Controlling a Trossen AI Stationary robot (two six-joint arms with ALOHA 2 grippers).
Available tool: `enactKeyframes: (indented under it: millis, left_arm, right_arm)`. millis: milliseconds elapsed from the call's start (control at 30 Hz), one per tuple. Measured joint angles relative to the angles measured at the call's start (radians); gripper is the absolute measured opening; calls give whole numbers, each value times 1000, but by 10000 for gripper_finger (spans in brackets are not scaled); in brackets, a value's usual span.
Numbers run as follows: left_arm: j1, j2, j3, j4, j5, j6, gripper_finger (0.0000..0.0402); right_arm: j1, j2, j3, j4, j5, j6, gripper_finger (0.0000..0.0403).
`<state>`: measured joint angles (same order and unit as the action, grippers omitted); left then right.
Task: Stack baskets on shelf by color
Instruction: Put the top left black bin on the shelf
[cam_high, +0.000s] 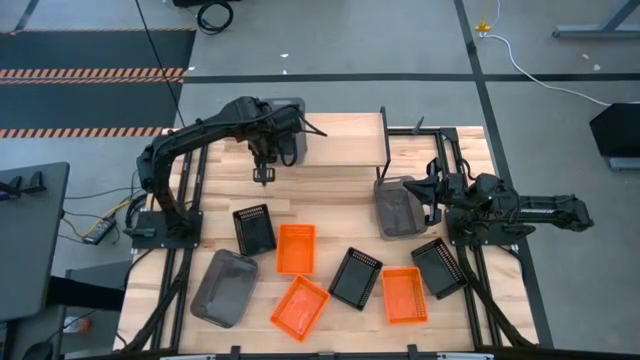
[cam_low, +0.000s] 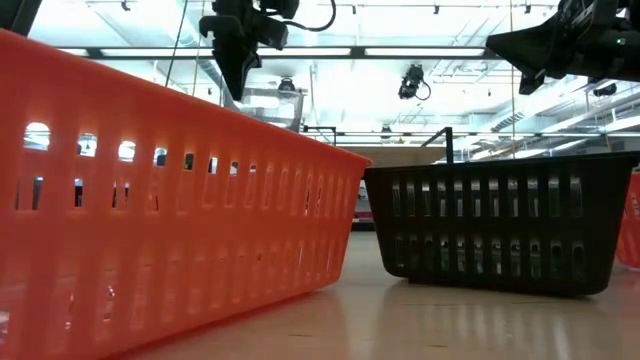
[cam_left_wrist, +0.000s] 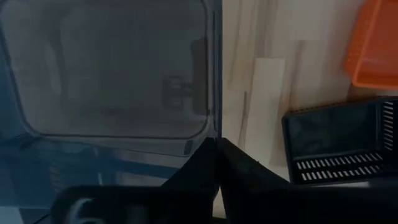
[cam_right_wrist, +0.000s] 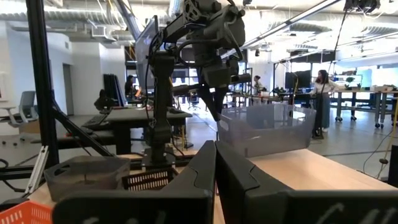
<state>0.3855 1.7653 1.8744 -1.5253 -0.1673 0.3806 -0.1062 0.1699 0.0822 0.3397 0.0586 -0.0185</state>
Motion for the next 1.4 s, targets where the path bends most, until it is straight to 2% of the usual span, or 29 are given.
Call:
enactKeyframes:
  millis: [267,533,700,833,933,1000,1200,1267,1400]
  left_arm:
    - [-1,0,0,2,-6,-11,81]
    - [-24,-1,0,2,-83,-38,119]
    - [-96,-4,0,-31,-84,-158,128]
    - [-174,-5,0,-44,-7,-277,127]
    - [-249,-5,0,-45,7,-312,127]
    - [-297,-5,0,-45,-32,-313,130]
    - [-361,-5,0,-46,-290,-335,146]
    - [-347,-5,0,-45,-327,-335,150]
    - [-274,-5,0,-46,-322,-341,153]
  right_arm:
    - [0,0,0,0,0,0,16]
    - [0,0,0,0,0,0,16]
    - [0,0,0,0,0,0,16]
    - [0,0,0,1,0,-1,16]
    - [0,0,0,1,0,-2,16]
    - [0,0,0,1,0,-2,16]
    - [0,0,0,6,0,0,16]
    - [0,0,0,17,0,0,16]
    - [0,0,0,26,0,19,16]
